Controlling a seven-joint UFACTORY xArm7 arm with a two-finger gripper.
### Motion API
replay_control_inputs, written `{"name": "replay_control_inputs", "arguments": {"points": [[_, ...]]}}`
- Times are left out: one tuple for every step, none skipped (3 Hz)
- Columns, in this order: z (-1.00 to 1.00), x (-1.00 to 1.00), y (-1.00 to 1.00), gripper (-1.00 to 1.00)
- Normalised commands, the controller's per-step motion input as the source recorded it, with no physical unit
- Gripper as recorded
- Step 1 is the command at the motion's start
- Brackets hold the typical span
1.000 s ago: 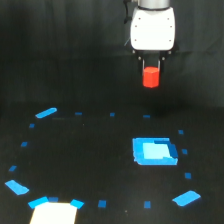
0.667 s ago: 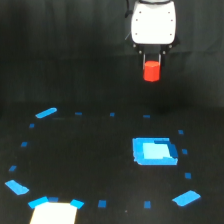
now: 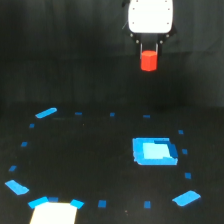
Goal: Pick up the red object from the table
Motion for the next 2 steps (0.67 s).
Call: {"name": "replay_control_inputs", "arguments": {"points": [[1.0,-0.05,0.2,-1.0],[1.0,0.11,0.35,-1.0]]}}
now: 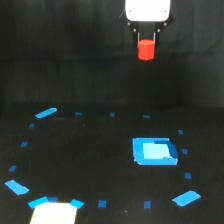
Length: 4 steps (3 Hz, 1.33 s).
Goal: Pick up the red object from the table
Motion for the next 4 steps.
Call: {"name": "replay_control_inputs", "arguments": {"points": [[0.98,-0.15,0.73,-1.0],[1.0,-0.06,0.18,-1.0],[1.0,0.02,0.4,-1.0],[1.0,0.15,0.57,-1.0]]}}
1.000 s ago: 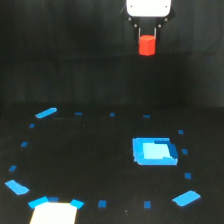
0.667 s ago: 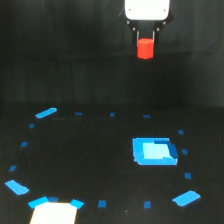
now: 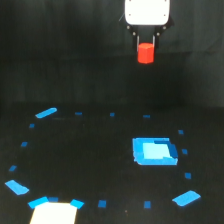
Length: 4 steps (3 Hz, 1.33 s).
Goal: Pick up the red object from the table
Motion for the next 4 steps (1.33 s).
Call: {"name": "replay_control_inputs", "arguments": {"points": [[1.0,0.14,1.0,-1.0],[1.0,0.05,0.44,-1.0],[1.0,0.23,1.0,-1.0],[1.0,0.06,0.8,-0.91]]}}
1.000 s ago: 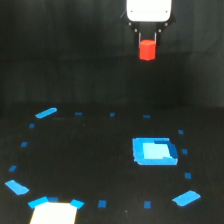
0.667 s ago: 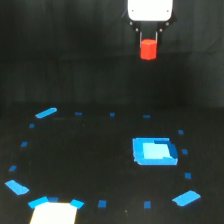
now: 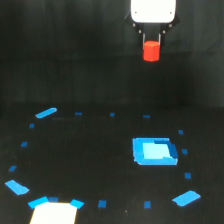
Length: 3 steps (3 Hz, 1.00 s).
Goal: Pick up the red object from the table
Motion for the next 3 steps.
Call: {"name": "replay_control_inputs", "arguments": {"points": [[1.0,0.18,0.71,-1.0],[1.0,0.01,0.21,-0.94],[1.0,-0.01,1.0,-0.91]]}}
